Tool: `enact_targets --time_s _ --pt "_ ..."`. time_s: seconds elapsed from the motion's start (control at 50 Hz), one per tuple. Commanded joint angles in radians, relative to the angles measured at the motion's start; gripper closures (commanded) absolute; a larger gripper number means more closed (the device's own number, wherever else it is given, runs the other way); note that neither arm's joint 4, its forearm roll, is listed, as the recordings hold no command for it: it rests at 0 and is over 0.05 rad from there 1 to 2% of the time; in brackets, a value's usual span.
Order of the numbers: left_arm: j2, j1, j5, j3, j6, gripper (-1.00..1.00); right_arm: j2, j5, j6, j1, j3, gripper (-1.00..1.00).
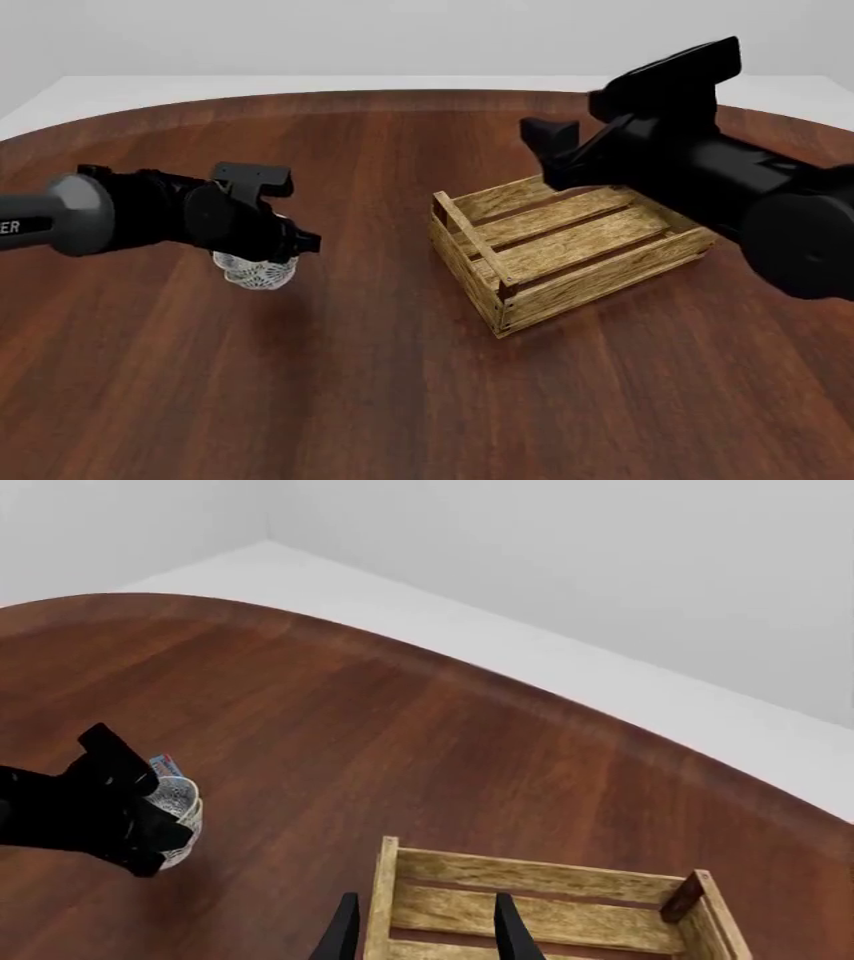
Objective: Stack the right bowl on the left bowl and place them in the tray.
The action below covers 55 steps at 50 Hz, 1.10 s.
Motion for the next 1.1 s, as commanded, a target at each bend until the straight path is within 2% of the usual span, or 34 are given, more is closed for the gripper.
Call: enact_targets --time_s 0.02,0.64,1.1 --pt "-0.048 0.031 0.021 -0.022 0.013 1.0 -0.015 0.005 0.005 -0.004 0.002 -1.0" --pt "-0.05 -0.017 0.228 -0.309 0.112 1.0 -0.05 0.023 0.0 -0.025 0.018 -1.0" --pt "0.027 -0.126 0.334 -0.559 0.145 1.0 -0.086 0.045 0.018 -0.065 0.017 -1.0"
